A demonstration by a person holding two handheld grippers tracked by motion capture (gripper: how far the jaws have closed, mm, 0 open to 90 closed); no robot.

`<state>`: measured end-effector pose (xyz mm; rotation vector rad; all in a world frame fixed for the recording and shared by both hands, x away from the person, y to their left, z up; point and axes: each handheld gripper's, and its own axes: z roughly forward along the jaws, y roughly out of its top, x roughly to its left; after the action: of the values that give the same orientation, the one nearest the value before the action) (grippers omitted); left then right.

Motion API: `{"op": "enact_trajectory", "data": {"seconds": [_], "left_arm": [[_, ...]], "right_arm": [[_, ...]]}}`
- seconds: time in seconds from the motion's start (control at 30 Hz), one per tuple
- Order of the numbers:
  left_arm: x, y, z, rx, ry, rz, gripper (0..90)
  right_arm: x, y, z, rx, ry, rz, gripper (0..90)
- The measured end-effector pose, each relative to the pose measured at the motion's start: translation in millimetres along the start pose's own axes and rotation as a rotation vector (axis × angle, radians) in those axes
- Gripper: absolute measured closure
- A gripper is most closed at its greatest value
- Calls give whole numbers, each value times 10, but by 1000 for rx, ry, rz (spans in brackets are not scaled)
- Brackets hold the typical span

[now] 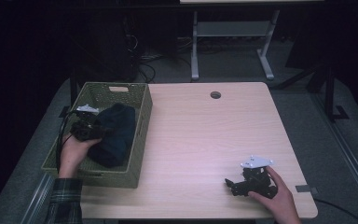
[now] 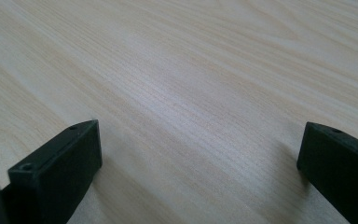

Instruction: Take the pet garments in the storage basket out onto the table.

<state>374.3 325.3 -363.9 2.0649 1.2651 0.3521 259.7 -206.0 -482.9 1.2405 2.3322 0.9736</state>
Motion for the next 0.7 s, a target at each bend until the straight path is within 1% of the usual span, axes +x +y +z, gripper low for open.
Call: {"op": "enact_trajectory", "data": {"seconds": [0.13,0.17,0.23,0.3,0.43,0.57,0.6,0.63,0.7], "left_arm": [[26,16,-135,-68,-29,-16,715],[23,23,-161,-86,-37,-23,714],[13,40,-213,-115,-53,-25,714],[-3,60,-257,-132,-67,-20,715],[-32,89,-343,-164,-79,-7,714],[-44,114,-436,-204,-91,-2,715],[-51,118,-455,-211,-96,-6,715],[-50,124,-472,-217,-99,1,715],[-61,136,-503,-230,-107,1,715]], "right_arm": [[1,0,-1,1,0,1,0],[1,0,0,0,0,1,0],[1,0,0,1,0,1,0],[1,0,0,0,0,1,0],[0,1,1,1,0,1,0],[0,1,0,1,0,1,0],[0,1,1,0,0,1,0],[0,1,0,1,0,1,0],[0,1,0,1,0,1,0]]}}
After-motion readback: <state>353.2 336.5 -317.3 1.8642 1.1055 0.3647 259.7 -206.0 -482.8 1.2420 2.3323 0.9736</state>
